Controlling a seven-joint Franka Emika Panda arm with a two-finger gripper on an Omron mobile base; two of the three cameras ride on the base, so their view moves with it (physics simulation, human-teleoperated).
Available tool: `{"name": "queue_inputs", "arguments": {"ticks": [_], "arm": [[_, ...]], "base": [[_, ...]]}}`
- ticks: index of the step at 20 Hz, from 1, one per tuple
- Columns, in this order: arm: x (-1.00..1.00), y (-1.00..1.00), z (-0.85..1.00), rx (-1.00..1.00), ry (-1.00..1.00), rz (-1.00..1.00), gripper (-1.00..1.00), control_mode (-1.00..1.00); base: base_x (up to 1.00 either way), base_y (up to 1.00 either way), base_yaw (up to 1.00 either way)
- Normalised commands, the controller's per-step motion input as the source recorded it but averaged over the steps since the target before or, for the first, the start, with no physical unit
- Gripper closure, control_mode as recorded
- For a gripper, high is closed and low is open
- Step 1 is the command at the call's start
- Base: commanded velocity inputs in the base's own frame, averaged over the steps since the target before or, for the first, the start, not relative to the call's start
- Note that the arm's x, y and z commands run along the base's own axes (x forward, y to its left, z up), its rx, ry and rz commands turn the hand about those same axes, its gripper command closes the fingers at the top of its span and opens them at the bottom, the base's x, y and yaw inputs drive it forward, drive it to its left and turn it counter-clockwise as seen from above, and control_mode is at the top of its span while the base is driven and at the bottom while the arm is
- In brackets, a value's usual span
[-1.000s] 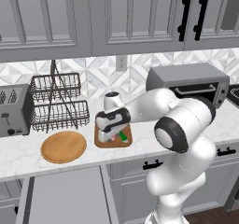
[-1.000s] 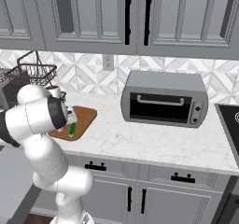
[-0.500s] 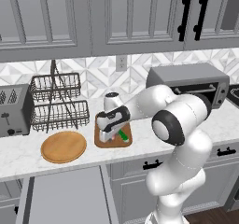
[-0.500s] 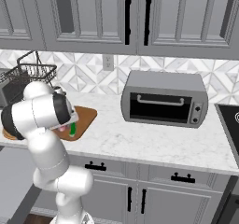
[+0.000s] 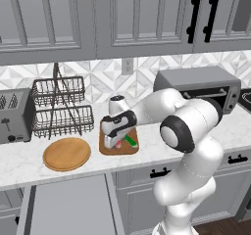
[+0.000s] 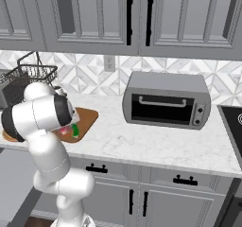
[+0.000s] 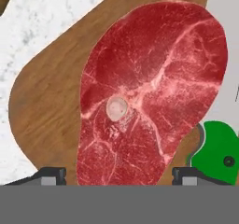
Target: Pick up the knife from the drawer and place it on the cutting board. Then place the meat from the plate to the cutting board.
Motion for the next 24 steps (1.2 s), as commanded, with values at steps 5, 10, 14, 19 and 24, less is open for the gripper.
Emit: {"name": "queue_inputs", "arguments": {"ticks": [5, 10, 14, 19, 24], "arm": [[-0.06, -0.02, 0.53, 0.0, 0.0, 0.0, -1.0, -1.0], [-0.21, -0.18, 0.85, 0.0, 0.0, 0.0, -1.0, -1.0], [-0.24, -0.25, 0.88, 0.01, 0.0, -0.01, -1.0, -1.0], [-0.53, -0.43, 0.61, 0.05, 0.0, -0.04, -1.0, -1.0], [-0.76, -0.47, 0.16, 0.07, 0.0, -0.05, -1.0, -1.0]], "base": [[0.0, 0.0, 0.0], [0.0, 0.0, 0.0], [0.0, 0.0, 0.0], [0.0, 0.0, 0.0], [0.0, 0.0, 0.0]]}}
